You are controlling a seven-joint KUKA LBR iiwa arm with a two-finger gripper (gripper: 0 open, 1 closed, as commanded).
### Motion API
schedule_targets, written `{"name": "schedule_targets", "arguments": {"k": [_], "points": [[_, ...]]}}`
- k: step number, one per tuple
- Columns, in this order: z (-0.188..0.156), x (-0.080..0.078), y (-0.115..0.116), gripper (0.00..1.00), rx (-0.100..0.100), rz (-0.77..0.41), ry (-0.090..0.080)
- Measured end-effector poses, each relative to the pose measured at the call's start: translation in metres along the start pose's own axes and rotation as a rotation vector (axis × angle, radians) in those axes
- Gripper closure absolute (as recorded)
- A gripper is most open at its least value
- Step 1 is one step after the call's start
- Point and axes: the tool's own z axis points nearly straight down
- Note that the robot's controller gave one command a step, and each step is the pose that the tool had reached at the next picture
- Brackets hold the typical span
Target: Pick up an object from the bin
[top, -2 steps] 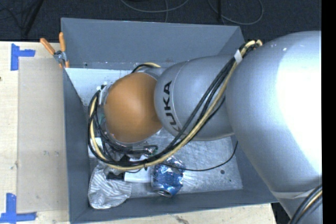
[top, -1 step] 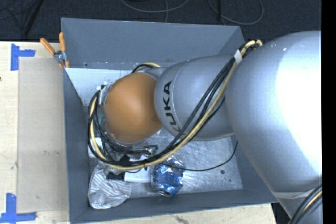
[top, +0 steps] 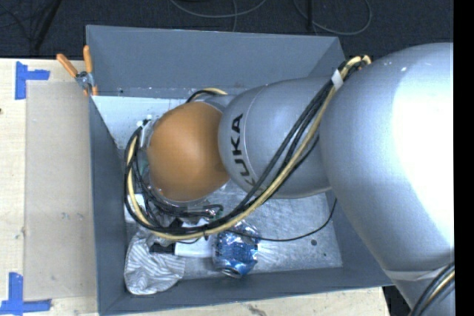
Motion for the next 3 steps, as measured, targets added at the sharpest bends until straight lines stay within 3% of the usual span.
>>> {"name": "schedule_targets", "arguments": {"k": [3], "points": [[-0.015, 0.001, 0.001, 1.0, -0.002, 0.002, -0.002]]}}
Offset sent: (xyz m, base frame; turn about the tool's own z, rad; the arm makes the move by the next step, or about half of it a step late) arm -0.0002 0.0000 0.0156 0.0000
